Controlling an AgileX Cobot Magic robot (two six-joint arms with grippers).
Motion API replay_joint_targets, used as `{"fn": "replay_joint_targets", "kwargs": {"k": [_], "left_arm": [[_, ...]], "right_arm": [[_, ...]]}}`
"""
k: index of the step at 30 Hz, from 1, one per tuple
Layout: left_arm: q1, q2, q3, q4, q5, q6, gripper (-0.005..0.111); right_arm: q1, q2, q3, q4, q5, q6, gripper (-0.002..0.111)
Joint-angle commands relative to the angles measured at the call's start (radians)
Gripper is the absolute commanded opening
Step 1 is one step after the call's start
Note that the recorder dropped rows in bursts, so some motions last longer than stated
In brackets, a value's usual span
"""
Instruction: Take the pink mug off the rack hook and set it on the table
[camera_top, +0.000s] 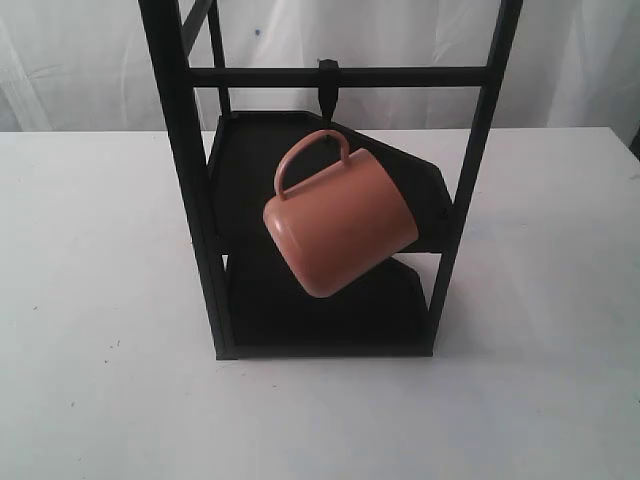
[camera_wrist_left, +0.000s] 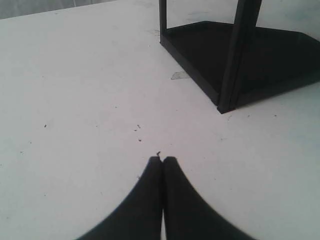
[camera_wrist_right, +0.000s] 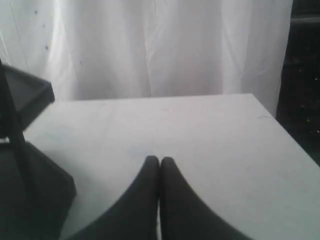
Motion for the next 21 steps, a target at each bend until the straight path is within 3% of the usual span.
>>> {"fn": "replay_joint_targets", "kwargs": {"k": [1,5,12,15,17,21], "left_arm": [[0.001,-0.004,0.003,-0.002,-0.003,-0.01,0.0],[0.001,-0.004,0.003,-0.002,-0.003,-0.01,0.0],[0.001,-0.004,0.003,-0.002,-0.003,-0.01,0.0],[0.001,-0.004,0.003,-0.002,-0.003,-0.01,0.0],[0.001,-0.004,0.003,-0.002,-0.003,-0.01,0.0],[0.001,-0.004,0.003,-0.002,-0.003,-0.01,0.0]], "right_arm": [[-0.007,-0.007,0.004,0.066,-0.167,0.132,0.0],[-0.007,-0.007,0.004,0.102,-0.296,0.313,0.0],[0.025,-0.007,-0.044,0.11,-0.291,0.662,0.0],[0.087,-0.007,-0.155,0.084,-0.192,0.664,0.0],[0.149,-0.007,-0.264,0.078,-0.016,0.603,0.0],[0.257,0.071,-0.413,0.16,0.209,0.347,0.0]]}}
